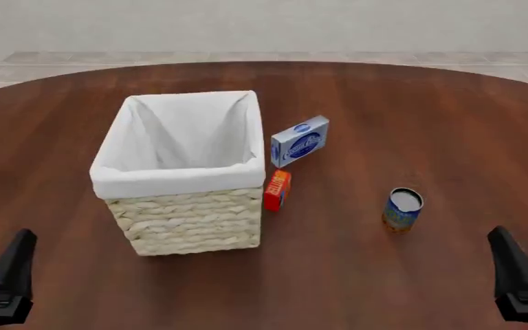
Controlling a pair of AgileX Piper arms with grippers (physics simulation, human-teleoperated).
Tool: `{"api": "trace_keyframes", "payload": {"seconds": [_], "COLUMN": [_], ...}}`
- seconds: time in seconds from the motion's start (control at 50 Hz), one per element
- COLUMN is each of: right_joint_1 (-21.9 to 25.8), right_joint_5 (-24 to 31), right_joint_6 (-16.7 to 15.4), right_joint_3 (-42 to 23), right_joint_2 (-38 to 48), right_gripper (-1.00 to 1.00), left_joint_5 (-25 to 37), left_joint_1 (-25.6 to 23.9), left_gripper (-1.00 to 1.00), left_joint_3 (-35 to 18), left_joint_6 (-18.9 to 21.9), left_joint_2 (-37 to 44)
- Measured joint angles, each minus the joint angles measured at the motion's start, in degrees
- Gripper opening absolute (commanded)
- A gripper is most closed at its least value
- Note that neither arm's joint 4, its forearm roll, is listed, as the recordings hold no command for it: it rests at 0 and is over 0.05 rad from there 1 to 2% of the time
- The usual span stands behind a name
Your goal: Pick up the alphabet soup and put it in the basket.
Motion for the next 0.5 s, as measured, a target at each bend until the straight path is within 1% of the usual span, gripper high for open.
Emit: {"api": "trace_keyframes", "payload": {"seconds": [0.02, 0.2, 0.5], "right_joint_1": [0.00, 0.49, 0.76], "right_joint_5": [-0.26, -1.33, -0.44], "right_joint_6": [-0.41, -0.17, -2.70], "right_joint_3": [0.16, 1.00, 1.09], "right_joint_2": [-0.18, -1.18, -1.18], "right_gripper": [1.00, 1.00, 1.00], "left_joint_5": [-0.01, -0.04, -0.06], "left_joint_1": [0.00, 0.00, 0.00], "left_gripper": [1.00, 1.00, 1.00], "left_joint_3": [-0.01, -0.09, -0.14], "left_joint_6": [0.00, 0.01, 0.01], "left_joint_2": [0.03, 0.17, 0.24]}}
